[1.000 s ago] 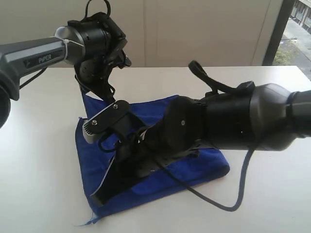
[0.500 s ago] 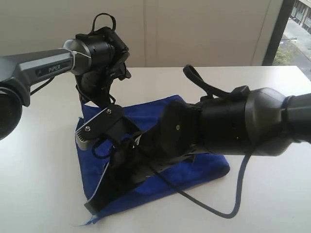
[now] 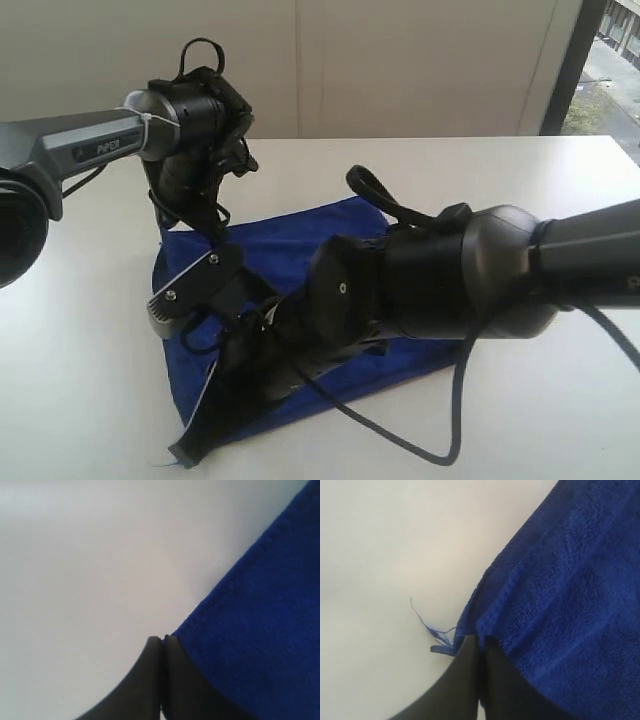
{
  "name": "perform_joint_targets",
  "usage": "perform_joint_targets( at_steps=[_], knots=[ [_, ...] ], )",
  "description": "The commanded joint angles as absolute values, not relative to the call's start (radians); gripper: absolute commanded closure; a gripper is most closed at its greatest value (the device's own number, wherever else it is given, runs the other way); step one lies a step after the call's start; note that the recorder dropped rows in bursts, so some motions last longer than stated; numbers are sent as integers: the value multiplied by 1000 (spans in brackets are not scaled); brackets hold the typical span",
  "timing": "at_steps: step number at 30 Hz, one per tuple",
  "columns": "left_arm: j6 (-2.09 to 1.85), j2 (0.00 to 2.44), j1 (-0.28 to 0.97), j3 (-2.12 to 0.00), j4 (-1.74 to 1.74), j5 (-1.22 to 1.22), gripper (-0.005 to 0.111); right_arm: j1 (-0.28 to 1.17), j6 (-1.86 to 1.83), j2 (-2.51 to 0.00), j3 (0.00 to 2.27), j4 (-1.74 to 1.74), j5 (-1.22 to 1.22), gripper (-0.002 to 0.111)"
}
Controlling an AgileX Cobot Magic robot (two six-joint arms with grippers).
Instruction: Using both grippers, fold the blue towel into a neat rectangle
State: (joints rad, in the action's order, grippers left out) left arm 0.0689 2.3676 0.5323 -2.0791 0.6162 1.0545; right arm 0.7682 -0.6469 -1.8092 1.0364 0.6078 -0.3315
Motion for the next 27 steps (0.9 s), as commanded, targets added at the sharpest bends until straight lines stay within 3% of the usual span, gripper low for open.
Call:
perform_joint_targets(
  at_steps=[1,17,27],
  knots=[
    [74,2396,523,-2076,619,1063,107,780,-673,-1807,1039,614,-335,108],
    [74,2415,523,-2071,632,1051,106,790,-678,-1889,1039,633,-297,108],
    [70,2415,523,-2071,650,1071,62,802,-681,-1929,1054,638,-281,107]
  ],
)
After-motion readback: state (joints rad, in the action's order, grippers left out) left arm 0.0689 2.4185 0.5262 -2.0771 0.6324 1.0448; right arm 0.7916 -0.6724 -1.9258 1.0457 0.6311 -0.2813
